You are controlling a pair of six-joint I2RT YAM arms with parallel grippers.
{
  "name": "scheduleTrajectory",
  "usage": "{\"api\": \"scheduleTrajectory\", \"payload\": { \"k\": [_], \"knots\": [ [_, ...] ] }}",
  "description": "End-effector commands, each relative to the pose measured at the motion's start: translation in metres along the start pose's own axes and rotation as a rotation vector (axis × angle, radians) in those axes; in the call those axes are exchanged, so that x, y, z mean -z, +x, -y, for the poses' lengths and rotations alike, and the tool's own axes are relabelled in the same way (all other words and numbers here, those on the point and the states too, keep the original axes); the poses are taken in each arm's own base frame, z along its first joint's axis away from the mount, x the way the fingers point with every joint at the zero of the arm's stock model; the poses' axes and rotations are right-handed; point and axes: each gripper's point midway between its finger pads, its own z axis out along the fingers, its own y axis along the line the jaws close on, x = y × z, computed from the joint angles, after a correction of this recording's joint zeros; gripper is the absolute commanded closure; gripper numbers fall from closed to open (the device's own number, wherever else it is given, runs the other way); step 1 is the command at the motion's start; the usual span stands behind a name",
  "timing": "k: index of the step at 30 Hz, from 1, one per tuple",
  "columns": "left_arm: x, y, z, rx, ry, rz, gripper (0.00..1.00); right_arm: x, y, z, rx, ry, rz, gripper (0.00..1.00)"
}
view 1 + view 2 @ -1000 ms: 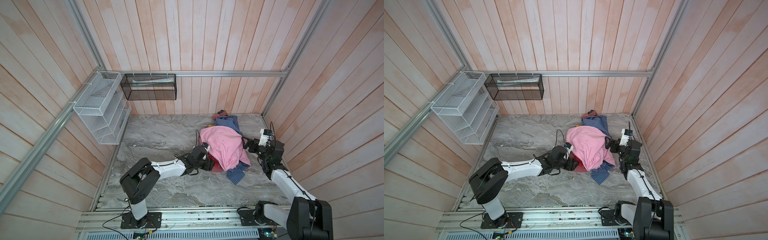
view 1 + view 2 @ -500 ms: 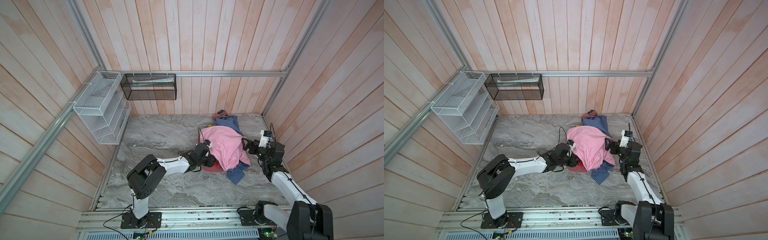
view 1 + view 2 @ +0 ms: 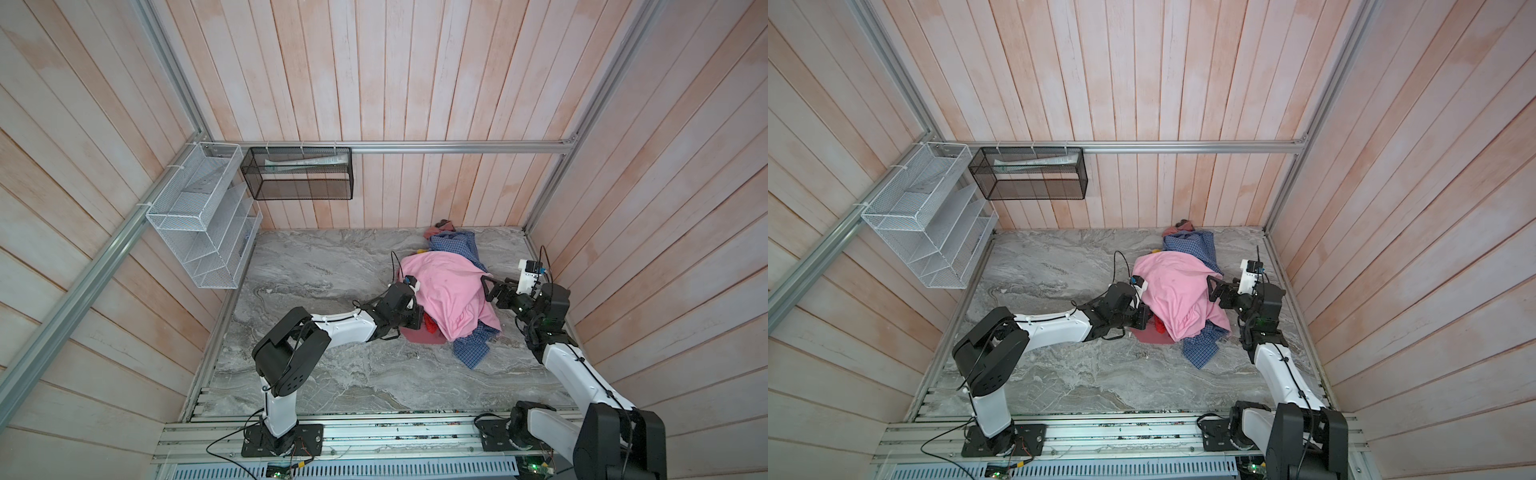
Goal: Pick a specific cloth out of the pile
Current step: 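Reach the left gripper into the pile and grasp the red shirt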
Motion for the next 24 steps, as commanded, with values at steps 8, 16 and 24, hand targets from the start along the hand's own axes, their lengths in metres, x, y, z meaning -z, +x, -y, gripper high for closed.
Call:
{"api": "scheduleTrajectory", "payload": {
  "k": [8,16,24],
  "knots": [
    [0.032,-0.038,0.026,-0.109,-0.012,0.105,0.99,0.001,0.001,-0.031,0.031,-0.193,-0.008,0.04],
    [0.043,-0.054,0.046,-0.299,-0.091,0.108,1.0,0.0,0.019,-0.042,0.032,-0.262,-0.055,0.03],
    [0.069,-0.094,0.068,-0.409,-0.112,0.208,1.0,-0.001,0.046,-0.027,-0.001,-0.183,-0.09,0.03]
  ]
}}
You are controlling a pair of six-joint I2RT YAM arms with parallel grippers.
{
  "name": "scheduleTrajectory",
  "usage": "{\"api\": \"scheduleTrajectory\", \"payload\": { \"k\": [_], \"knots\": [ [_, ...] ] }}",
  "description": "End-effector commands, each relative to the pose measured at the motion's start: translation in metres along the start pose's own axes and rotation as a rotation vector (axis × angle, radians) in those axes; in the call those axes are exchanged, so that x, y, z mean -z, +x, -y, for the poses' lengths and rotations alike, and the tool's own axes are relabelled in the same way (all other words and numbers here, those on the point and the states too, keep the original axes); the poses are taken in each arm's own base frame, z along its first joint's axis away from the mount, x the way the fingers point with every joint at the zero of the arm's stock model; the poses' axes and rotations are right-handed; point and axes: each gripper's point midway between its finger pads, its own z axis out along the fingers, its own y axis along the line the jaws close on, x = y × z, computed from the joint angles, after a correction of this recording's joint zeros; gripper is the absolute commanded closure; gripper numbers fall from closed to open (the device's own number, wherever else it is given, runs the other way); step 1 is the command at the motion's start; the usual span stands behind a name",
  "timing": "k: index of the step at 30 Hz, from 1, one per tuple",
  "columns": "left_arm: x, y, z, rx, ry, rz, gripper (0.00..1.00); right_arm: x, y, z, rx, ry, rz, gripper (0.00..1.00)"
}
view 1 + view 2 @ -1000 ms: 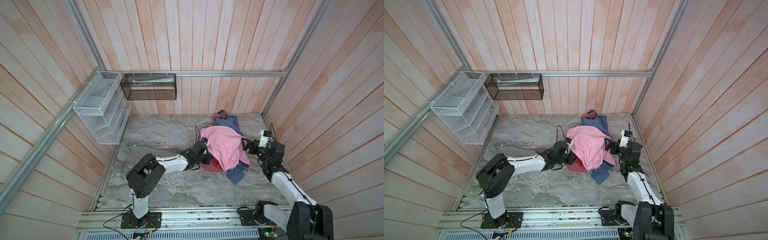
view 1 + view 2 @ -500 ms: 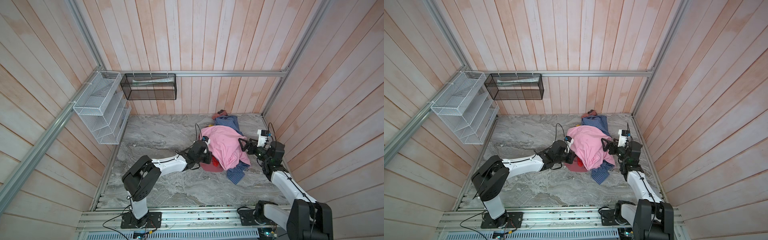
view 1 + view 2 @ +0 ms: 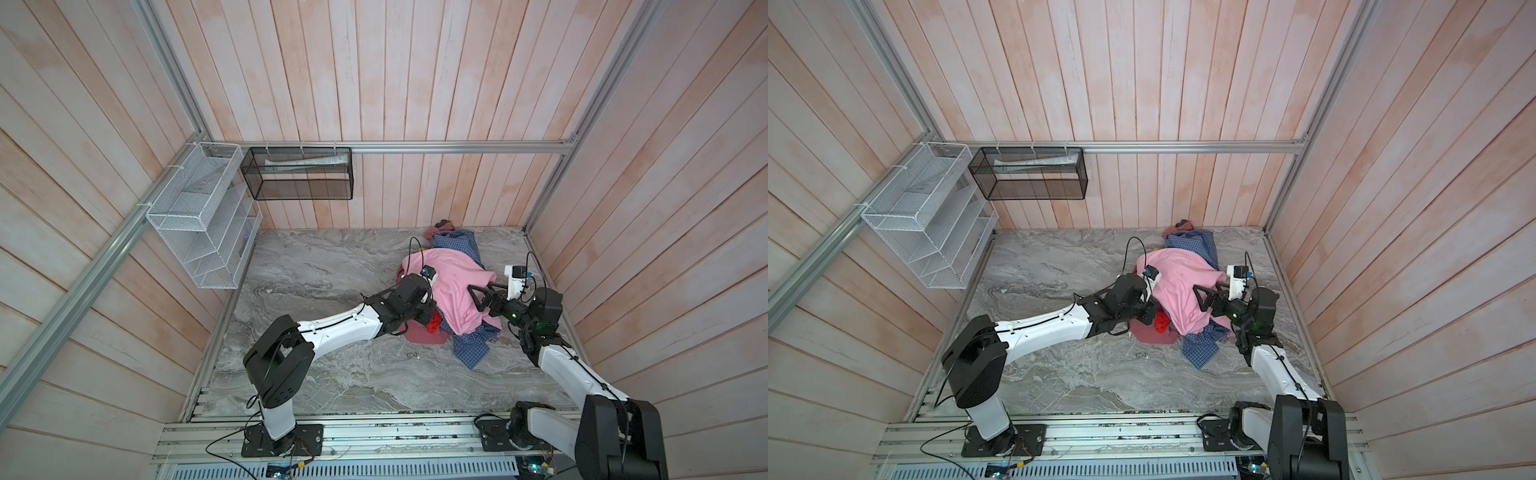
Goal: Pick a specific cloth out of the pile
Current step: 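Reach the left gripper into the pile and grasp the red shirt, then lift the red shirt high out of the pile with the left gripper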
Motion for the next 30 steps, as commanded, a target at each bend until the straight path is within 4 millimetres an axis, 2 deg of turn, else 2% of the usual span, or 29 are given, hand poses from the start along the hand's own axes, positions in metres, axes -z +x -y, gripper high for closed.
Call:
{"api": "scheduleTrajectory", "payload": {
  "k": [1,13,20,30],
  "knots": [
    [0.033,-0.058,0.005,-0.083,-0.019,0.145,1.0,0.0,0.01,0.006,-0.008,0.032,-0.009,0.03],
    [0.069,-0.118,0.025,-0.161,0.02,0.253,1.0,0.0,0.032,0.038,-0.038,0.193,-0.068,0.03],
    [0.074,-0.134,0.029,-0.155,0.028,0.26,1.0,0.0,0.037,0.048,-0.039,0.243,-0.088,0.03],
    [0.112,-0.163,0.023,-0.139,-0.013,0.339,1.0,-0.002,0.039,0.052,-0.051,0.251,-0.099,0.03]
  ]
}}
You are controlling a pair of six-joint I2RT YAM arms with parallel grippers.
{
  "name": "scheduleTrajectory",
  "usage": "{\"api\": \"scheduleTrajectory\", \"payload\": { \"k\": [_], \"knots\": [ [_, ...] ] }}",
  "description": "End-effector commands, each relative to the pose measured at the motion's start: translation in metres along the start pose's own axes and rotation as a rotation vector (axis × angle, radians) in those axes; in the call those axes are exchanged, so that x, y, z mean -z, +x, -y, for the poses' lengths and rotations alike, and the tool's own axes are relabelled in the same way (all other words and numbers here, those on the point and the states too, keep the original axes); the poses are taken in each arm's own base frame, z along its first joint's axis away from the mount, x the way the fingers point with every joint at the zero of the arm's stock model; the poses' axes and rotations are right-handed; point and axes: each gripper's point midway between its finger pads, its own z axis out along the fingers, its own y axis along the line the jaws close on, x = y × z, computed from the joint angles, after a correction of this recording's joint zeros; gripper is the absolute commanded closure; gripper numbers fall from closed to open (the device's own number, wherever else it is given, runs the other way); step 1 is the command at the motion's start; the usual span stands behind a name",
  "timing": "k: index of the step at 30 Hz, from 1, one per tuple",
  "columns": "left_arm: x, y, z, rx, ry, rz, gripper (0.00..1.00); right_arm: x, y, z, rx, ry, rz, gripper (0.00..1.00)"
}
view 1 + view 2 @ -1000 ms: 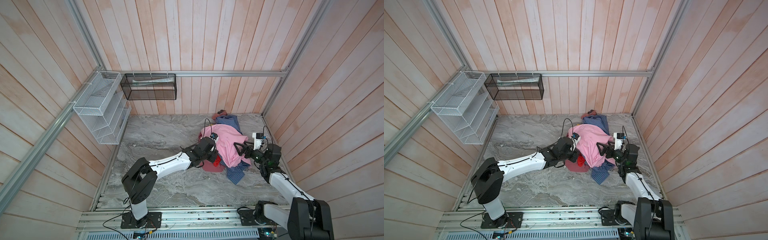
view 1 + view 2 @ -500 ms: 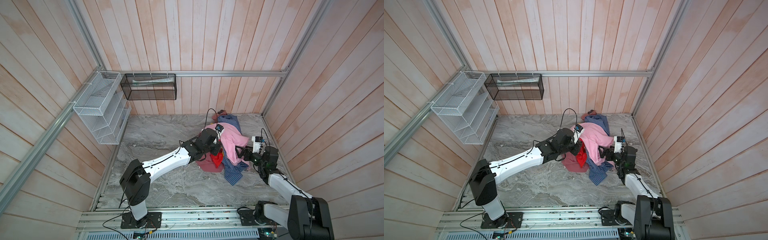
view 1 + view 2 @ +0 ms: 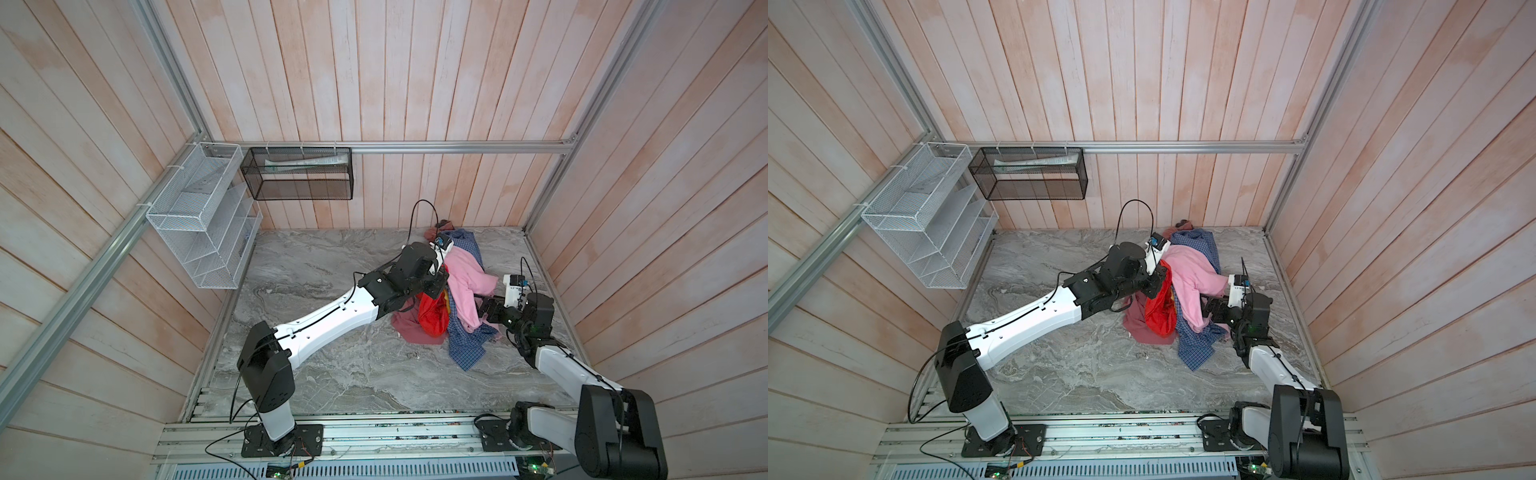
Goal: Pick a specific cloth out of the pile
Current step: 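Lift the red shirt high out of the pile with the left gripper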
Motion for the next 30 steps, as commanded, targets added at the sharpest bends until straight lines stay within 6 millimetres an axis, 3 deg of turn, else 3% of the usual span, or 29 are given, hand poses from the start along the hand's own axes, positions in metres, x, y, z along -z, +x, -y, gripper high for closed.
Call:
{"api": "scheduleTrajectory", "payload": {
  "k": [1,6,24,30],
  "knots": [
    [0.042,-0.059,-0.009,0.008,-0.036,0.159,1.0,-0.003,0.004,0.006,0.002,0.029,-0.021,0.03],
    [0.066,-0.078,-0.018,0.015,-0.068,0.218,1.0,-0.005,0.003,0.007,-0.002,0.034,-0.023,0.03],
    [0.147,-0.115,-0.051,0.05,-0.2,0.383,1.0,-0.007,0.001,0.01,-0.003,0.047,-0.023,0.03],
    [0.188,-0.135,-0.072,0.083,-0.261,0.483,1.0,-0.007,0.001,0.01,-0.002,0.047,-0.021,0.03]
  ]
}}
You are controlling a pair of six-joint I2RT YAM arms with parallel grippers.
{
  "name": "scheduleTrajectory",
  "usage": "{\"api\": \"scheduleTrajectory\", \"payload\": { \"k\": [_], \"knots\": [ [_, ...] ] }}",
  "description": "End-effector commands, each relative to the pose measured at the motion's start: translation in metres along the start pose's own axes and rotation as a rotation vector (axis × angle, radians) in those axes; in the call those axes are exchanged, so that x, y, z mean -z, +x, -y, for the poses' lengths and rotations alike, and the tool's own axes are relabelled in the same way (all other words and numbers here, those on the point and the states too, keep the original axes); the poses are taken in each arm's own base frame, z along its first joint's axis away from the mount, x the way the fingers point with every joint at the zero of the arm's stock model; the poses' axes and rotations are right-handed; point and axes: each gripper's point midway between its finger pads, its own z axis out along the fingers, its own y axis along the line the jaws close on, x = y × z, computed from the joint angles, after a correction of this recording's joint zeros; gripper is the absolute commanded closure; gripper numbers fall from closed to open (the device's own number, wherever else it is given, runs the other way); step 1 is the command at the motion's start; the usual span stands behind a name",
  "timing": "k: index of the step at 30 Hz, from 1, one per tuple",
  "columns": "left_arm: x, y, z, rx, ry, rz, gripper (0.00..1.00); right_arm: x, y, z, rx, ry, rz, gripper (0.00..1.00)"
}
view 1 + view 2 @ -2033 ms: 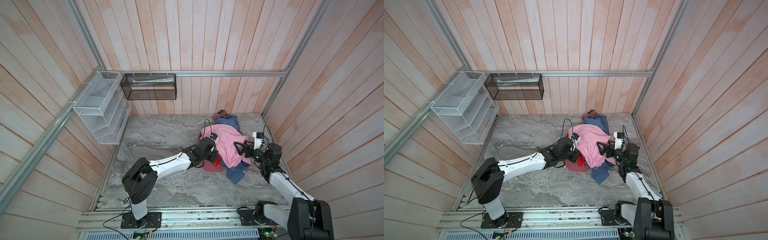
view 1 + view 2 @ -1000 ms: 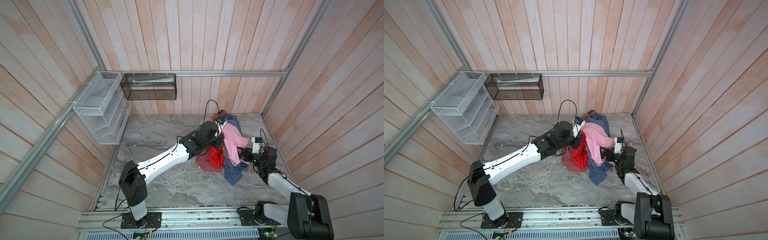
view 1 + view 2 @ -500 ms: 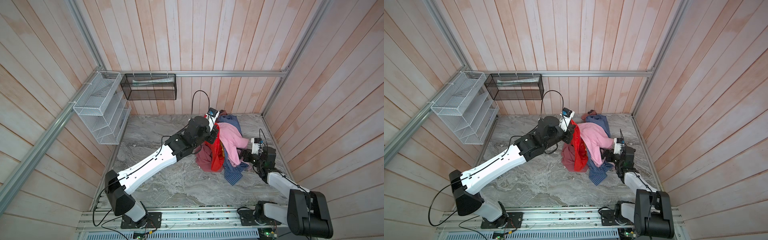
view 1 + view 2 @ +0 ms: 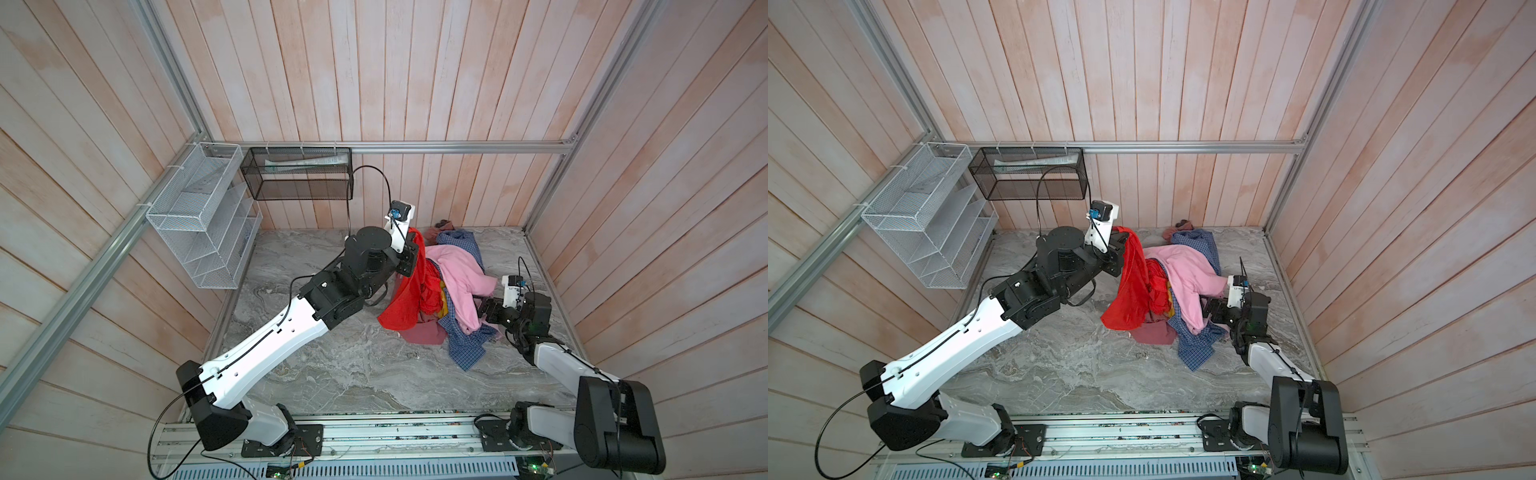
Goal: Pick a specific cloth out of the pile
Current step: 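Lift the red shirt high out of the pile with the left gripper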
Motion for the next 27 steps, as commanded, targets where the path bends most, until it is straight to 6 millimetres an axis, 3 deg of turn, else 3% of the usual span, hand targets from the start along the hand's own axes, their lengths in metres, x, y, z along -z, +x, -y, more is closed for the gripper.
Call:
{"api": "scheduleTrajectory", "payload": {
  "k": [1,14,20,27],
  "knots": [
    [0.033,-0.055,-0.024,0.035,-0.057,0.173,1.0,-0.001,-0.006,0.002,0.014,0.022,0.008,0.03],
    [0.059,-0.107,-0.033,0.038,-0.068,0.34,1.0,-0.001,-0.008,0.004,0.022,0.033,0.009,0.03],
    [0.06,-0.119,-0.031,0.025,-0.061,0.375,1.0,0.0,-0.008,0.002,0.025,0.027,0.013,0.03],
    [0.079,-0.156,-0.038,-0.018,-0.097,0.462,1.0,0.0,-0.01,0.001,0.031,0.021,0.024,0.03]
  ]
}}
